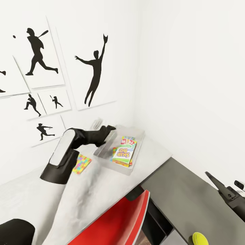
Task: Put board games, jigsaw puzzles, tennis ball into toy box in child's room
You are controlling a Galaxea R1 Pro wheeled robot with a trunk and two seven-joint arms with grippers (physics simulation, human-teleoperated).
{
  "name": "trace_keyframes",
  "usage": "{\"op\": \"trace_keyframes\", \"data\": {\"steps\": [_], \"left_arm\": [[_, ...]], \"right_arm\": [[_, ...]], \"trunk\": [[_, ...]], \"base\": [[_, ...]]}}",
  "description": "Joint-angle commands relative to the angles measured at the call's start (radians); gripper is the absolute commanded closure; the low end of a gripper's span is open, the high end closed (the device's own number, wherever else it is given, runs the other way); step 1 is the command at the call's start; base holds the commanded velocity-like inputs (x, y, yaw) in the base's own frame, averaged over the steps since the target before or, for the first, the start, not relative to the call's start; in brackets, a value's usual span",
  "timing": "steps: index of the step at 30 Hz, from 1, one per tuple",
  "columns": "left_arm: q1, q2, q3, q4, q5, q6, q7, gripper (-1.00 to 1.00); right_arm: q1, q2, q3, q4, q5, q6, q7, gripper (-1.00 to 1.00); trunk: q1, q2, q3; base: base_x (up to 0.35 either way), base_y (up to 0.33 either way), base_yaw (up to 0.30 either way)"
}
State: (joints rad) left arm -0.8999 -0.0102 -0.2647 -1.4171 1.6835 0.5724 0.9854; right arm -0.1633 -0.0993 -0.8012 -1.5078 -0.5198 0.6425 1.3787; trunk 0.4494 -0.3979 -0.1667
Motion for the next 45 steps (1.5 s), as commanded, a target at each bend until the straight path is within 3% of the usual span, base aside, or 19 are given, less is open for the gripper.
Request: {"op": "trace_keyframes", "data": {"steps": [1, 2, 4, 7, 9, 13, 16, 19, 20, 22, 25, 27, 29, 33, 37, 42, 45], "left_arm": [[0.003, 0.011, 0.056, -0.004, 0.065, 0.099, 0.009, -1.0], [0.007, 0.025, 0.11, -0.006, 0.112, 0.191, 0.011, -1.0], [0.013, 0.075, 0.207, -0.008, 0.172, 0.35, 0.013, -1.0], [0.051, 0.207, 0.275, -0.009, 0.227, 0.44, 0.01, -1.0], [0.099, 0.312, 0.292, -0.007, 0.301, 0.46, 0.005, -1.0], [0.201, 0.517, 0.298, -0.001, 0.517, 0.475, 0.002, -1.0], [0.274, 0.63, 0.296, -0.003, 0.58, 0.475, -0.002, -1.0], [0.37, 0.696, 0.295, -0.005, 0.595, 0.475, -0.021, -1.0], [0.411, 0.71, 0.3, -0.005, 0.594, 0.475, -0.06, -1.0], [0.439, 0.716, 0.303, -0.001, 0.588, 0.475, -0.11, -1.0], [0.463, 0.72, 0.307, 0.014, 0.544, 0.475, -0.165, -1.0], [0.467, 0.715, 0.308, 0.041, 0.513, 0.475, -0.177, -1.0], [0.471, 0.692, 0.309, 0.112, 0.482, 0.475, -0.187, -1.0], [0.472, 0.663, 0.34, 0.17, 0.471, 0.475, -0.194, -1.0], [0.472, 0.659, 0.375, 0.181, 0.471, 0.475, -0.196, -1.0], [0.472, 0.653, 0.383, 0.172, 0.475, 0.475, -0.196, -1.0], [0.472, 0.647, 0.369, 0.143, 0.476, 0.475, -0.196, -1.0]], "right_arm": [[0.0, -0.004, -0.005, 0.0, -0.003, 0.01, 0.003, -1.0], [0.0, -0.007, -0.014, -0.001, -0.004, 0.011, 0.003, -1.0], [0.0, -0.01, -0.034, -0.001, -0.007, 0.013, 0.005, -1.0], [0.001, -0.012, -0.056, -0.002, -0.008, 0.016, 0.005, -1.0], [0.001, -0.012, -0.063, -0.002, -0.004, 0.017, 0.005, -1.0], [0.002, -0.01, -0.067, -0.002, 0.0, 0.018, 0.003, -1.0], [0.003, -0.002, -0.066, -0.012, 0.001, 0.018, 0.002, -1.0], [0.003, 0.001, -0.065, -0.019, 0.002, 0.017, 0.001, -1.0], [0.004, 0.002, -0.064, -0.02, 0.003, 0.016, 0.001, -1.0], [0.004, 0.002, -0.064, -0.021, 0.003, 0.015, 0.0, -1.0], [0.004, 0.003, -0.063, -0.021, 0.003, 0.014, 0.001, -1.0], [0.004, 0.003, -0.062, -0.021, 0.003, 0.014, 0.001, -1.0], [0.003, 0.004, -0.059, -0.022, 0.003, 0.015, 0.001, -1.0], [0.002, 0.004, -0.038, -0.021, 0.003, 0.013, 0.0, -1.0], [0.002, 0.004, -0.011, -0.02, 0.003, 0.008, -0.003, -1.0], [0.002, 0.004, 0.003, -0.02, 0.003, 0.007, -0.005, -1.0], [0.002, 0.004, 0.01, -0.02, 0.004, 0.006, -0.006, -1.0]], "trunk": [[0.001, -0.002, -0.002], [0.001, -0.002, -0.002], [0.001, -0.002, -0.002], [0.001, -0.002, -0.002], [0.001, -0.002, -0.002], [0.001, -0.002, -0.002], [0.001, -0.002, -0.002], [0.001, -0.002, -0.002], [0.001, -0.002, -0.002], [0.001, -0.002, -0.002], [0.001, -0.002, -0.002], [0.001, -0.002, -0.002], [0.001, -0.002, -0.002], [0.001, -0.002, -0.002], [0.001, -0.002, -0.002], [0.001, -0.002, -0.002], [0.001, -0.002, -0.002]], "base": [[0.0, 0.0, 0.0], [0.0, 0.0, 0.0], [0.0, 0.0, 0.0], [0.0, 0.0, 0.0], [0.0, 0.0, 0.0], [0.0, 0.0, 0.0], [0.0, 0.0, 0.0], [0.0, 0.0, 0.0], [0.0, 0.0, 0.0], [0.0, 0.0, 0.0], [0.0, 0.0, 0.0], [0.0, 0.0, 0.0], [0.0, 0.0, 0.0], [0.0, 0.0, 0.0], [0.0, 0.0, 0.0], [0.0, 0.0, 0.0], [0.0, 0.0, 0.0]]}}
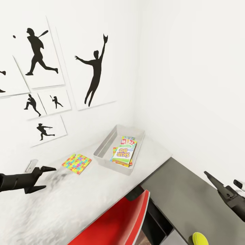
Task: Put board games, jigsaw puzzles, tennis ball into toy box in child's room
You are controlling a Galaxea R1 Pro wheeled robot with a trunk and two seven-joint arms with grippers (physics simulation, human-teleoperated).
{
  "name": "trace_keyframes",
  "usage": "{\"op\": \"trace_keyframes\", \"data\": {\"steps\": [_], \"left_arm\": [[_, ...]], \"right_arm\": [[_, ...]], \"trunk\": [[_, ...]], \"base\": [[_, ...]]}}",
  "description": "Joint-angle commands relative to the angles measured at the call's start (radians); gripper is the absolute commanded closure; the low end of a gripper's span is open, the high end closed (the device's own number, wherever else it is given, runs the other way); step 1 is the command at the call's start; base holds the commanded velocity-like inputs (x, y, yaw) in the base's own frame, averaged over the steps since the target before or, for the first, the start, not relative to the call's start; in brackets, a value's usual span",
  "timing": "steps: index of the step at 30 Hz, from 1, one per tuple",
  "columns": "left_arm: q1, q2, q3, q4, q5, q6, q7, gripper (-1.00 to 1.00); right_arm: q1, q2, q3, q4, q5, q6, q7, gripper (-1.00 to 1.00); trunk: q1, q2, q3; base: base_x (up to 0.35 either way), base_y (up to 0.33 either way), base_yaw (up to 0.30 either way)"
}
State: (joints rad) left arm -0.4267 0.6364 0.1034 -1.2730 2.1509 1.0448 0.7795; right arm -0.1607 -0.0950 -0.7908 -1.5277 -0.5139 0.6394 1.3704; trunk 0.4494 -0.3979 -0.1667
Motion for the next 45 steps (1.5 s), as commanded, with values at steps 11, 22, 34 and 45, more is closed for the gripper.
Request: {"op": "trace_keyframes", "data": {"steps": [11, 22, 34, 45], "left_arm": [[-0.001, -0.005, -0.093, -0.061, 0.001, 0.002, -0.066, -1.0], [-0.001, -0.003, -0.105, -0.066, 0.0, 0.002, -0.08, -1.0], [-0.001, -0.002, -0.116, -0.077, -0.001, 0.002, -0.08, -1.0], [-0.01, -0.004, -0.167, -0.109, -0.084, 0.002, -0.077, -1.0]], "right_arm": [[-0.002, 0.0, 0.016, 0.0, -0.001, 0.009, -0.002, -1.0], [-0.002, 0.0, 0.022, -0.002, 0.001, 0.008, -0.017, -1.0], [-0.002, 0.0, 0.022, -0.003, 0.002, 0.008, -0.018, -1.0], [-0.003, -0.002, 0.141, -0.052, 0.003, 0.017, -0.074, -1.0]], "trunk": [[0.001, -0.002, -0.002], [0.001, -0.002, 0.004], [0.001, -0.002, 0.019], [0.001, -0.002, 0.028]], "base": [[0.0, 0.0, 0.0], [0.0, 0.0, 0.084], [-0.025, 0.0, 0.204], [-0.041, 0.0, 0.247]]}}
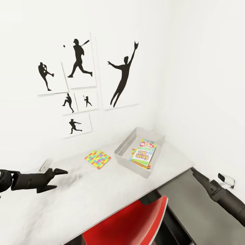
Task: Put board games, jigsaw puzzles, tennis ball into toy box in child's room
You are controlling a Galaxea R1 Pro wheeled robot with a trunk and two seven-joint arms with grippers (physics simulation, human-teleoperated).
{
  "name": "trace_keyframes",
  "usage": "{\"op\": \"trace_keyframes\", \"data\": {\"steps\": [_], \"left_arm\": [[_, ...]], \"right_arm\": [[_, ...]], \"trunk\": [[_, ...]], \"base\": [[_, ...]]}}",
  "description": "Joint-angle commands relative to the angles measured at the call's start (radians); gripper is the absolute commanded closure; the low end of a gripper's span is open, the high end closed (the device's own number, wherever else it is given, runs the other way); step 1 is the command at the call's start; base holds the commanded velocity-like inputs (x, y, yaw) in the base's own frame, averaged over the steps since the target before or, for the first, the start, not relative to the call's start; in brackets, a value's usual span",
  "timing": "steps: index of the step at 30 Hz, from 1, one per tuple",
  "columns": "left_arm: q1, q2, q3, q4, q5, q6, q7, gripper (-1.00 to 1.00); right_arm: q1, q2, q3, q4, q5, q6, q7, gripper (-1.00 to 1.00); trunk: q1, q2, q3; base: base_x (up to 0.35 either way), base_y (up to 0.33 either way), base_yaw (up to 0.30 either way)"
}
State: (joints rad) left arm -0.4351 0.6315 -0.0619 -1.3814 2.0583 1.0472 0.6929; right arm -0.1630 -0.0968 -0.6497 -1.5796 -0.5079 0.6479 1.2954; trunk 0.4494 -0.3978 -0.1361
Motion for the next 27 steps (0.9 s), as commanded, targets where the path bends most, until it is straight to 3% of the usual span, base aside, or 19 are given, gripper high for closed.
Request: {"op": "trace_keyframes", "data": {"steps": [1, 4, 6, 7, 9, 13, 16, 20, 23, 27], "left_arm": [[-0.01, -0.001, -0.012, -0.003, -0.038, 0.0, 0.01, -1.0], [-0.048, -0.02, -0.022, -0.01, -0.133, 0.0, 0.008, -1.0], [-0.108, -0.053, -0.032, -0.013, -0.213, 0.0, 0.008, -1.0], [-0.12, -0.062, -0.037, -0.013, -0.232, 0.0, 0.008, -1.0], [-0.154, -0.109, -0.074, -0.014, -0.313, 0.0, 0.007, -1.0], [-0.174, -0.178, -0.138, -0.017, -0.399, 0.0, 0.008, -1.0], [-0.177, -0.202, -0.153, -0.004, -0.423, 0.0, 0.006, -1.0], [-0.173, -0.207, -0.126, 0.003, -0.423, 0.0, -0.027, -1.0], [-0.165, -0.212, -0.111, -0.001, -0.428, 0.0, -0.115, -1.0], [-0.159, -0.214, -0.101, 0.001, -0.426, 0.0, -0.112, -1.0]], "right_arm": [[-0.001, -0.002, 0.018, -0.002, -0.004, 0.009, -0.027, -1.0], [-0.003, -0.001, 0.052, -0.005, -0.004, 0.01, -0.083, -1.0], [-0.007, -0.002, 0.096, -0.006, -0.004, 0.01, -0.12, -1.0], [-0.008, -0.003, 0.108, -0.006, -0.003, 0.01, -0.125, -1.0], [-0.01, -0.007, 0.142, -0.007, -0.003, 0.01, -0.139, -1.0], [-0.012, -0.011, 0.163, -0.008, -0.003, 0.01, -0.146, -1.0], [-0.012, -0.012, 0.168, -0.008, -0.003, 0.01, -0.149, -1.0], [-0.013, -0.012, 0.17, -0.008, -0.003, 0.01, -0.15, -1.0], [-0.013, -0.012, 0.171, -0.008, -0.003, 0.01, -0.151, -1.0], [-0.013, -0.012, 0.173, -0.008, -0.003, 0.01, -0.151, -1.0]], "trunk": [[0.001, -0.002, -0.002], [0.001, -0.002, 0.0], [0.001, -0.002, 0.001], [0.001, -0.002, 0.002], [0.001, -0.002, 0.003], [0.001, -0.002, 0.005], [0.001, -0.002, 0.006], [0.001, -0.002, 0.008], [0.001, -0.002, 0.009], [0.001, -0.002, 0.011]], "base": [[-0.002, 0.0, 0.262], [-0.001, 0.0, 0.262], [0.0, 0.0, 0.263], [0.0, 0.0, 0.263], [0.0, 0.0, 0.263], [0.0, 0.0, 0.263], [0.0, 0.0, 0.263], [0.0, 0.0, 0.263], [0.0, 0.0, 0.263], [0.0, 0.0, 0.263]]}}
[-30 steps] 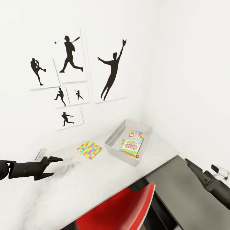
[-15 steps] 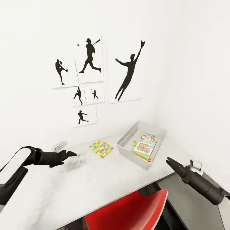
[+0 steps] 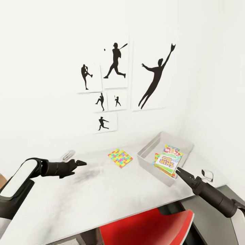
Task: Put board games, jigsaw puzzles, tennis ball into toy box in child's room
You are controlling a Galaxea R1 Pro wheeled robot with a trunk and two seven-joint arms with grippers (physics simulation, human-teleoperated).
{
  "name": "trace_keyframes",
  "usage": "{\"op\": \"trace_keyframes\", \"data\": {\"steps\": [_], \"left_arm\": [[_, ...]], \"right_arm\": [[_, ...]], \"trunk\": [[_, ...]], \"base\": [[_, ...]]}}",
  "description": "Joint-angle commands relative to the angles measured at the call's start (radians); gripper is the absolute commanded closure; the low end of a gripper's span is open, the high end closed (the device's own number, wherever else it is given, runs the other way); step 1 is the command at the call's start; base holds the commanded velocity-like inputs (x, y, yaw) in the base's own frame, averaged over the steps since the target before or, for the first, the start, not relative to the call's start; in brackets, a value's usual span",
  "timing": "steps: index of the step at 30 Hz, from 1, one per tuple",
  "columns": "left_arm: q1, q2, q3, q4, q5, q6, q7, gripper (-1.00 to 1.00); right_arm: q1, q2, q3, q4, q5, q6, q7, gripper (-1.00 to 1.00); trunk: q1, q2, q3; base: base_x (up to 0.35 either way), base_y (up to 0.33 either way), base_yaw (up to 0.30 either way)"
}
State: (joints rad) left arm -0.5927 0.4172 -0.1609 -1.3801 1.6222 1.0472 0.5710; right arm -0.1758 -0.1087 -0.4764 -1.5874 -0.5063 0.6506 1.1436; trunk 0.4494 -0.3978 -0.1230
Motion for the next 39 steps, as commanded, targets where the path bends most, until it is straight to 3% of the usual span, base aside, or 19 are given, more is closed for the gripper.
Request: {"op": "trace_keyframes", "data": {"steps": [1, 10, 20, 28, 39], "left_arm": [[-0.001, 0.001, 0.001, 0.002, 0.011, 0.0, 0.013, -1.0], [0.003, 0.0, -0.002, -0.006, 0.015, 0.0, 0.014, -1.0], [0.015, 0.008, 0.004, -0.005, 0.008, 0.0, -0.044, -1.0], [0.023, 0.011, 0.01, -0.005, 0.004, 0.0, -0.051, -1.0], [0.026, 0.017, 0.012, -0.004, 0.004, 0.0, -0.051, -1.0]], "right_arm": [[-0.001, 0.0, 0.0, 0.0, -0.005, 0.007, 0.001, -1.0], [-0.001, 0.0, 0.001, 0.0, -0.005, 0.007, 0.0, -1.0], [-0.001, 0.001, 0.002, 0.0, -0.005, 0.007, -0.017, -1.0], [-0.001, 0.001, 0.002, 0.0, -0.005, 0.004, -0.038, -1.0], [0.004, 0.0, 0.0, 0.0, -0.005, -0.002, -0.034, -1.0]], "trunk": [[0.001, -0.002, -0.002], [0.001, -0.002, 0.002], [0.001, -0.002, 0.006], [0.001, -0.002, 0.008], [0.001, -0.002, 0.011]], "base": [[0.0, 0.0, 0.263], [0.0, 0.0, 0.263], [0.0, 0.002, 0.263], [0.0, 0.198, 0.256], [0.053, 0.214, 0.003]]}}
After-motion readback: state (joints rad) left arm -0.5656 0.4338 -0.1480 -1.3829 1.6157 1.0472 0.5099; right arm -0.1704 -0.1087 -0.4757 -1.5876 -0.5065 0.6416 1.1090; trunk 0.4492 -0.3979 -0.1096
